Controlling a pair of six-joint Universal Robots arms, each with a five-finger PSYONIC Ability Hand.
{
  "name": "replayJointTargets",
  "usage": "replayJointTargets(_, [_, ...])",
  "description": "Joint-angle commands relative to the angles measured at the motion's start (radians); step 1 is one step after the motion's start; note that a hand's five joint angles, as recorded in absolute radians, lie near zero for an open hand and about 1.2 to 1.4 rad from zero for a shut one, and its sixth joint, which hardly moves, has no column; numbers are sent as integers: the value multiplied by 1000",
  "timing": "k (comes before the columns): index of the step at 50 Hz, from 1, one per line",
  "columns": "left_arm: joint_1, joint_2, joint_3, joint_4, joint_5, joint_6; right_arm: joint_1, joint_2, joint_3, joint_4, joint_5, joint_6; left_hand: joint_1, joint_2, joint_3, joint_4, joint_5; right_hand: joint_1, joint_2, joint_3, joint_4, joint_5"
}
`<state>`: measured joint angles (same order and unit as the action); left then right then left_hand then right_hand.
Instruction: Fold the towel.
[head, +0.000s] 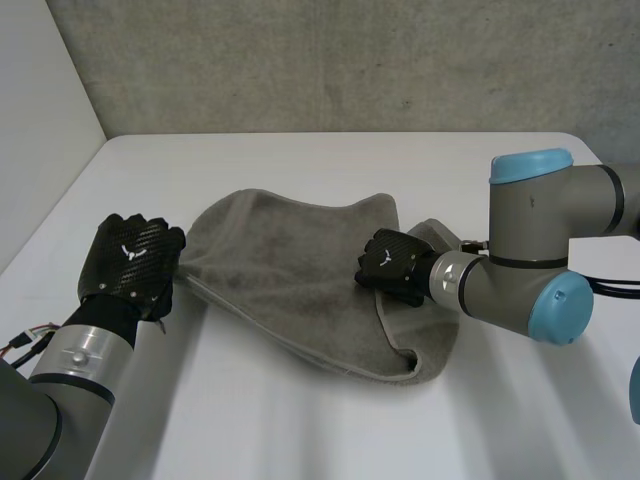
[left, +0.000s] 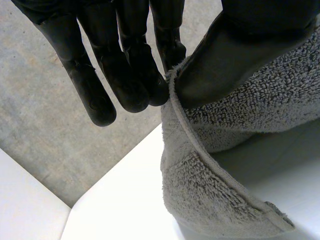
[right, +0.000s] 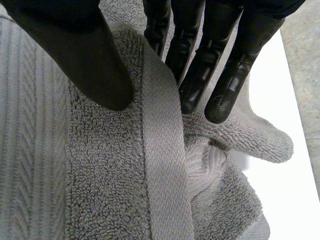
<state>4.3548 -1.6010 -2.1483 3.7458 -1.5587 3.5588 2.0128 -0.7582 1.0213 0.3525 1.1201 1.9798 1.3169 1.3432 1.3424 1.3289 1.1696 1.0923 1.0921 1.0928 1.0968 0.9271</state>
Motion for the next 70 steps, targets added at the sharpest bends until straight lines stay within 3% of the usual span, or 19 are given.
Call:
replayJointTargets(1, [17,-2,1,0,2,0,-8,-6,8,60,-3,-4,1,-26,-25,-11,-27,-112,-112,-112,-116,-121])
replayJointTargets(5, [19,-2,-1,0,3,0,-8,0,34,63,-2,-6,-2,-29,-28,-14,-30,-270,-270,-270,-275,-279])
replayJointTargets(12, [19,-2,-2,0,5,0,-8,-4,57,62,-3,-6,-2,-29,-28,-14,-30,-247,-247,-247,-251,-256])
replayJointTargets(19, [20,-2,2,-1,-1,0,-3,-88,53,62,-19,17,0,-26,-25,-11,-27,303,303,303,298,294])
replayJointTargets(25, [31,1,10,-11,-6,0,-9,-185,54,59,-34,67,30,4,4,18,3,304,304,304,299,295])
replayJointTargets(33, [66,112,31,-15,0,0,-69,-400,72,59,-37,301,79,53,54,67,52,304,304,304,299,295])
replayJointTargets(35, [92,171,51,-18,2,2,-139,-513,77,54,-39,416,79,53,54,67,52,304,304,304,299,295])
replayJointTargets(41, [135,286,117,-69,5,2,-313,-677,69,60,-37,600,79,53,54,67,52,304,304,304,299,295])
replayJointTargets(49, [143,300,196,-138,5,-24,-394,-782,74,103,-74,656,79,53,54,67,52,304,304,304,299,295])
replayJointTargets(55, [150,268,208,-138,6,-51,-396,-777,63,157,-121,653,79,53,54,67,52,304,304,304,299,295])
replayJointTargets(60, [150,133,248,-133,12,-71,-391,-691,57,158,-137,637,79,53,54,67,52,304,304,304,299,295])
replayJointTargets(65, [146,-121,385,-127,9,-77,-347,-470,-64,158,-115,578,79,53,54,67,52,304,304,304,299,295])
replayJointTargets(68, [143,-191,446,-129,5,-75,-325,-403,-115,157,-100,570,79,53,54,67,52,304,304,304,299,295])
replayJointTargets(70, [141,-320,577,-129,3,-74,-264,-261,-258,132,-48,568,79,53,54,67,52,304,304,304,299,295])
